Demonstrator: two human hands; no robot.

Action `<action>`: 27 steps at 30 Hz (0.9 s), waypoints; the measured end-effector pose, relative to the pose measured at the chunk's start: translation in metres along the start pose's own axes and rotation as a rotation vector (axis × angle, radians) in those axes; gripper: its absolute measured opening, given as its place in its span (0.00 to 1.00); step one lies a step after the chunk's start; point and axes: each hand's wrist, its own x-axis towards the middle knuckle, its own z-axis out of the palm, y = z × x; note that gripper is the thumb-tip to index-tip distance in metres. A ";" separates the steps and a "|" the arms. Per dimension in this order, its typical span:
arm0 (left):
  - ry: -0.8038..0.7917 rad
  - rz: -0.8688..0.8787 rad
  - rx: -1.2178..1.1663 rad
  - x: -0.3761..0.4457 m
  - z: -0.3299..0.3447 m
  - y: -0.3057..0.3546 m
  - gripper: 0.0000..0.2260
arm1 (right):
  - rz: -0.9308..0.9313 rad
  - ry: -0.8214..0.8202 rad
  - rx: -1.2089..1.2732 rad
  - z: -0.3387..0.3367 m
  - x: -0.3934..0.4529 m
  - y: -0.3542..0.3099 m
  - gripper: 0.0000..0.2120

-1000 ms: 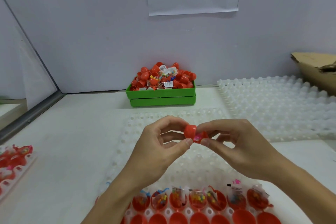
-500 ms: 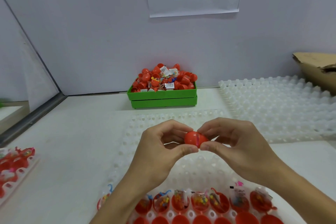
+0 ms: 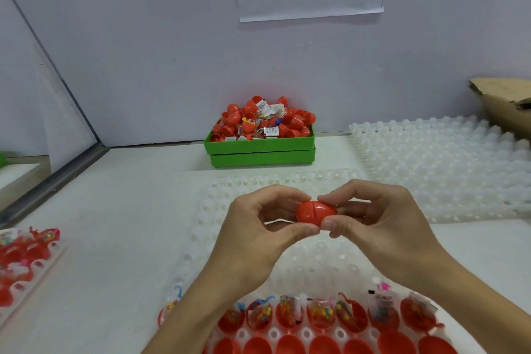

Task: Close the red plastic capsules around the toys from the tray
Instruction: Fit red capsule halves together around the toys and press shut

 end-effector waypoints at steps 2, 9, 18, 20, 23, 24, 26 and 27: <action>0.008 0.010 -0.011 -0.001 0.002 0.001 0.13 | -0.006 0.016 -0.008 0.002 -0.001 0.002 0.13; 0.099 0.013 0.041 -0.003 0.010 0.001 0.14 | -0.010 0.067 0.049 0.008 -0.002 0.004 0.13; 0.122 0.019 0.102 -0.003 0.010 -0.002 0.15 | 0.004 0.082 0.110 0.012 -0.003 0.004 0.11; 0.120 0.029 0.101 -0.003 0.010 -0.002 0.17 | 0.009 0.090 0.097 0.012 -0.002 0.005 0.13; 0.117 0.047 0.130 -0.003 0.010 -0.003 0.17 | 0.014 0.086 0.049 0.012 -0.002 0.006 0.14; 0.122 0.049 0.144 -0.003 0.011 -0.003 0.17 | 0.013 0.086 0.026 0.012 -0.002 0.005 0.14; 0.142 0.064 0.191 -0.003 0.010 -0.003 0.15 | 0.015 0.077 -0.045 0.013 -0.004 0.003 0.11; 0.151 0.089 0.238 -0.002 0.010 -0.004 0.13 | 0.022 0.055 -0.088 0.014 -0.005 0.001 0.11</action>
